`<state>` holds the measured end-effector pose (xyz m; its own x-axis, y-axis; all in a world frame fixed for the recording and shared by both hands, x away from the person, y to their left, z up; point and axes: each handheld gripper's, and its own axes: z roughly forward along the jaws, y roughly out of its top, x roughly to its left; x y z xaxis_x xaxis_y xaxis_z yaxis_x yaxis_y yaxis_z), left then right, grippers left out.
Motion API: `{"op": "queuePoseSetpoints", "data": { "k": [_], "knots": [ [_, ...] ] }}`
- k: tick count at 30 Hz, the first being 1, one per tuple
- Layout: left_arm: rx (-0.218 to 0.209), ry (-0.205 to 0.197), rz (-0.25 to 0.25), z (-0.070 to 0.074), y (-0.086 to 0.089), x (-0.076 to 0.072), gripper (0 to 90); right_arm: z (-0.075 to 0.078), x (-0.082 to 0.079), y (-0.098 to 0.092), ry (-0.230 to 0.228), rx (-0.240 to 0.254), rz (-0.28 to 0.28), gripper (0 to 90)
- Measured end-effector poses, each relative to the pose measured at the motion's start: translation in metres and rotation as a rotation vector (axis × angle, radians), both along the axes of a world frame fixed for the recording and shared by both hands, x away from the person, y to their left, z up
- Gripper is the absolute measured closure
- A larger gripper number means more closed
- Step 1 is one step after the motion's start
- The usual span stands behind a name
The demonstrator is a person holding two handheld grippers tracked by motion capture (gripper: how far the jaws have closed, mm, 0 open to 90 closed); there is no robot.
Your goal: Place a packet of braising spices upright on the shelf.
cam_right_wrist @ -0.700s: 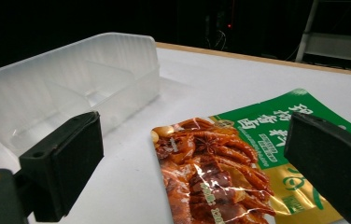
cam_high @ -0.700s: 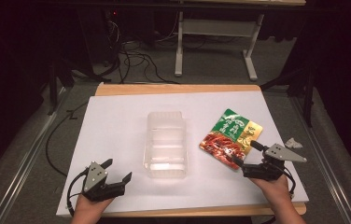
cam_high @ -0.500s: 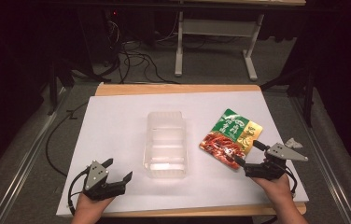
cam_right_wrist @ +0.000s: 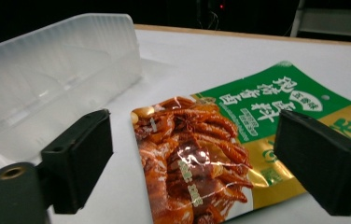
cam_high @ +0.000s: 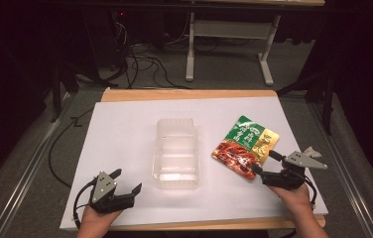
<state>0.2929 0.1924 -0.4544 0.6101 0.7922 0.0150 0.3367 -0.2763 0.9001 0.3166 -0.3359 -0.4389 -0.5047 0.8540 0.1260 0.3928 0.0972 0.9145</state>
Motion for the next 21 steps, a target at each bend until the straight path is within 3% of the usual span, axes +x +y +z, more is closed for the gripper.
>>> {"op": "queuePoseSetpoints", "data": {
  "k": [7, 11, 13, 18, 21],
  "knots": [
    [0.0, 0.0, -0.002, 0.0, -0.001, 0.0, 16.1, -0.006, 0.002, 0.002, 0.069, -0.006, 0.008, 15.0],
    [0.006, -0.003, -0.014, 0.0, -0.003, 0.001, 16.1, -0.013, 0.005, -0.002, 0.142, -0.001, -0.018, 15.8],
    [0.007, -0.004, -0.019, 0.0, -0.003, 0.002, 16.1, -0.015, 0.006, -0.004, 0.152, 0.001, -0.025, 16.0],
    [0.013, -0.003, -0.026, -0.001, -0.004, 0.003, 16.1, -0.024, 0.016, -0.016, 0.204, 0.027, -0.086, 16.0],
    [0.018, -0.004, -0.022, -0.001, -0.003, 0.0, 16.1, -0.025, 0.036, -0.025, 0.217, 0.034, -0.154, 16.0]
  ]
}}
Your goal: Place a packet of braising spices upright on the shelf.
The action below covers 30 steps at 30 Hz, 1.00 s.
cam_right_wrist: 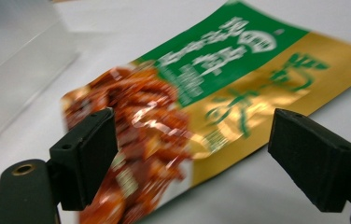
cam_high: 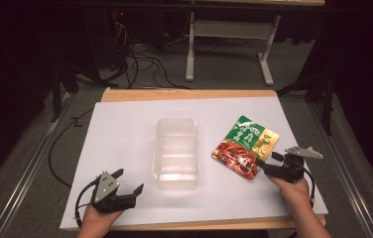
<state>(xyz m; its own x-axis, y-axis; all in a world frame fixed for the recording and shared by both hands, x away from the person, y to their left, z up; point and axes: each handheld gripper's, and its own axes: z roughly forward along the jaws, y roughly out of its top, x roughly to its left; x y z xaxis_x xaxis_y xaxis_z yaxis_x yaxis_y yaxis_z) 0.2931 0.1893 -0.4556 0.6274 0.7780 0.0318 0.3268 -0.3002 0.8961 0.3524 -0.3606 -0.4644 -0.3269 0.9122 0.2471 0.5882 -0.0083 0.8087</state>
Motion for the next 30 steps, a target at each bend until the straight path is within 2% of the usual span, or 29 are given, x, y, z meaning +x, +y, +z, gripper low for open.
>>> {"op": "queuePoseSetpoints", "data": {
  "k": [1, 2, 6, 7, 9, 11, 14, 17, 20, 23, 24, 27, 30],
  "knots": [
    [0.0, 0.0, 0.0, 0.0, 0.0, 0.0, 16.1, 0.0, 0.0, 0.0, 0.0, 0.0, 0.0, 16.0],
    [0.004, -0.002, 0.006, 0.0, 0.002, -0.002, 16.1, -0.001, 0.013, -0.006, -0.004, 0.003, -0.028, 16.0],
    [0.002, -0.002, 0.024, -0.001, 0.007, -0.005, 16.1, -0.002, 0.033, -0.018, 0.0, 0.021, -0.086, 18.8],
    [0.002, -0.002, 0.024, -0.001, 0.007, -0.005, 16.1, -0.002, 0.033, -0.018, 0.0, 0.021, -0.086, 18.8],
    [0.0, -0.002, 0.033, -0.001, 0.009, -0.006, 16.1, -0.003, 0.047, -0.028, 0.007, 0.047, -0.11, 18.9],
    [0.006, -0.002, 0.037, -0.001, 0.01, -0.007, 16.1, -0.005, 0.063, -0.039, 0.026, 0.047, -0.141, 18.3],
    [0.009, -0.006, 0.037, 0.0, 0.01, -0.009, 16.1, -0.007, 0.075, -0.047, 0.038, 0.051, -0.163, 18.0],
    [0.012, -0.007, 0.036, 0.0, 0.01, -0.009, 16.1, -0.009, 0.081, -0.051, 0.058, 0.05, -0.17, 17.5],
    [0.015, -0.004, 0.038, -0.001, 0.009, -0.008, 16.1, -0.01, 0.088, -0.058, 0.076, 0.082, -0.193, 17.7],
    [0.02, -0.004, 0.036, -0.001, 0.008, -0.008, 16.1, -0.011, 0.09, -0.06, 0.098, 0.094, -0.196, 17.6],
    [0.023, -0.008, 0.035, -0.001, 0.008, -0.008, 16.1, -0.013, 0.093, -0.06, 0.12, 0.103, -0.186, 17.8],
    [0.025, -0.008, 0.033, -0.001, 0.007, -0.009, 16.1, -0.014, 0.094, -0.059, 0.143, 0.117, -0.154, 20.5],
    [0.024, -0.008, 0.032, 0.0, 0.007, -0.009, 16.1, -0.014, 0.093, -0.058, 0.142, 0.134, -0.134, 21.5]
  ]
}}
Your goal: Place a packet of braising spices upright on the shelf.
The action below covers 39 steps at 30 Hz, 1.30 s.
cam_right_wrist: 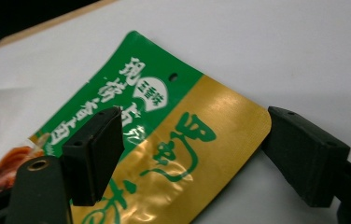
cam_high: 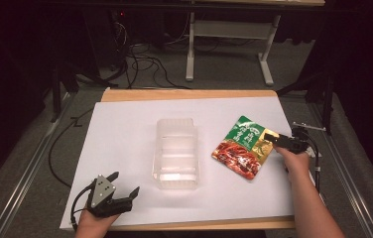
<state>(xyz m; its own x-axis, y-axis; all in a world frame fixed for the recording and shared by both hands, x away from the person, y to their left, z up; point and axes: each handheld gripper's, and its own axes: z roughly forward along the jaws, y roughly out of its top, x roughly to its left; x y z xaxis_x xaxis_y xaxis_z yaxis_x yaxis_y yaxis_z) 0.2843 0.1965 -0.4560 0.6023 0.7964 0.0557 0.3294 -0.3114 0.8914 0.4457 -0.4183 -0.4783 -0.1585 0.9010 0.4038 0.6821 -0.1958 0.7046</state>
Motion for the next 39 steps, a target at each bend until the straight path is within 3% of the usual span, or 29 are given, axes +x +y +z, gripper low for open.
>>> {"op": "queuePoseSetpoints", "data": {
  "k": [3, 5, 7, 10, 16, 23, 28, 39],
  "knots": [
    [0.001, -0.002, 0.0, 0.0, 0.0, 0.0, 16.1, 0.001, -0.002, 0.0, -0.019, 0.024, 0.004, 23.1],
    [0.002, -0.004, -0.001, 0.0, -0.001, 0.0, 16.1, 0.003, -0.005, 0.004, -0.056, 0.018, 0.028, 26.0],
    [0.003, -0.004, -0.001, 0.001, -0.001, 0.0, 16.1, 0.005, -0.006, 0.006, -0.059, 0.02, 0.039, 26.3],
    [0.006, -0.006, -0.003, 0.001, -0.002, 0.0, 16.1, 0.006, -0.008, 0.013, -0.07, 0.03, 0.1, 27.1],
    [0.008, -0.009, -0.009, 0.001, -0.002, 0.0, 16.1, 0.004, -0.009, 0.023, -0.06, 0.014, 0.155, 27.5],
    [0.008, -0.01, -0.01, 0.001, -0.001, 0.0, 16.1, 0.0, -0.008, 0.024, -0.033, 0.03, 0.167, 29.0],
    [0.009, -0.008, -0.015, 0.001, -0.002, 0.0, 16.1, 0.0, -0.008, 0.028, -0.028, 0.012, 0.194, 32.1],
    [0.013, -0.006, -0.017, 0.0, -0.003, 0.0, 16.1, -0.001, -0.01, 0.032, -0.016, -0.049, 0.194, 52.8]
  ]
}}
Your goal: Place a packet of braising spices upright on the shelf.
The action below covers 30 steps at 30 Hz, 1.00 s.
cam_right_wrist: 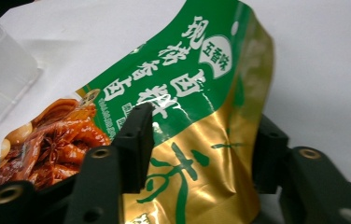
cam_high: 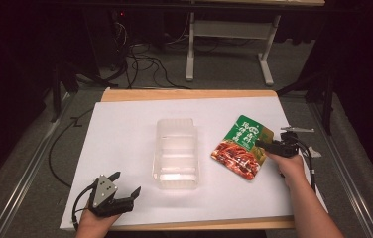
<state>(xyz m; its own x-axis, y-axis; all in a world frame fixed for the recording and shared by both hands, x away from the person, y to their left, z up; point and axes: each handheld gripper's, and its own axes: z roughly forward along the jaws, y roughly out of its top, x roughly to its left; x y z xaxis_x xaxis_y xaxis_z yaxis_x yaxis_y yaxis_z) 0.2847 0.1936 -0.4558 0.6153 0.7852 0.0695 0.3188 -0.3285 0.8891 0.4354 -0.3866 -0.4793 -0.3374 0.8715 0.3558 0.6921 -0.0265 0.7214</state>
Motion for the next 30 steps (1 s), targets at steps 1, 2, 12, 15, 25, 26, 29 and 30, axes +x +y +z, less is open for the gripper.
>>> {"op": "queuePoseSetpoints", "data": {
  "k": [1, 2, 12, 15, 25, 26, 29, 30],
  "knots": [
    [0.0, 0.0, 0.0, 0.0, 0.0, 0.0, 16.1, 0.0, 0.0, 0.0, -0.001, 0.004, -0.003, 55.4],
    [0.0, 0.0, 0.001, 0.0, 0.0, 0.0, 16.2, 0.0, 0.0, -0.001, 0.001, 0.009, -0.005, 58.0],
    [-0.002, 0.0, 0.001, 0.0, 0.001, 0.0, 16.2, 0.0, 0.0, 0.001, -0.006, -0.042, -0.05, 81.6],
    [0.001, 0.0, 0.001, 0.0, 0.001, 0.0, 16.2, 0.0, -0.001, 0.001, -0.008, -0.053, -0.072, 89.9],
    [-0.001, 0.0, 0.002, 0.0, 0.001, 0.0, 16.2, 0.004, -0.004, 0.0, -0.048, -0.055, -0.068, 90.0],
    [-0.002, 0.0, 0.003, 0.0, 0.001, 0.0, 16.2, 0.005, -0.006, 0.001, -0.053, -0.057, -0.07, 90.0],
    [-0.001, -0.001, 0.004, 0.0, 0.0, 0.0, 16.2, 0.009, -0.009, 0.001, -0.074, -0.047, -0.073, 90.0],
    [-0.001, -0.001, 0.003, 0.0, 0.0, 0.001, 16.2, 0.014, -0.014, -0.001, -0.097, -0.029, -0.066, 90.0]
  ]
}}
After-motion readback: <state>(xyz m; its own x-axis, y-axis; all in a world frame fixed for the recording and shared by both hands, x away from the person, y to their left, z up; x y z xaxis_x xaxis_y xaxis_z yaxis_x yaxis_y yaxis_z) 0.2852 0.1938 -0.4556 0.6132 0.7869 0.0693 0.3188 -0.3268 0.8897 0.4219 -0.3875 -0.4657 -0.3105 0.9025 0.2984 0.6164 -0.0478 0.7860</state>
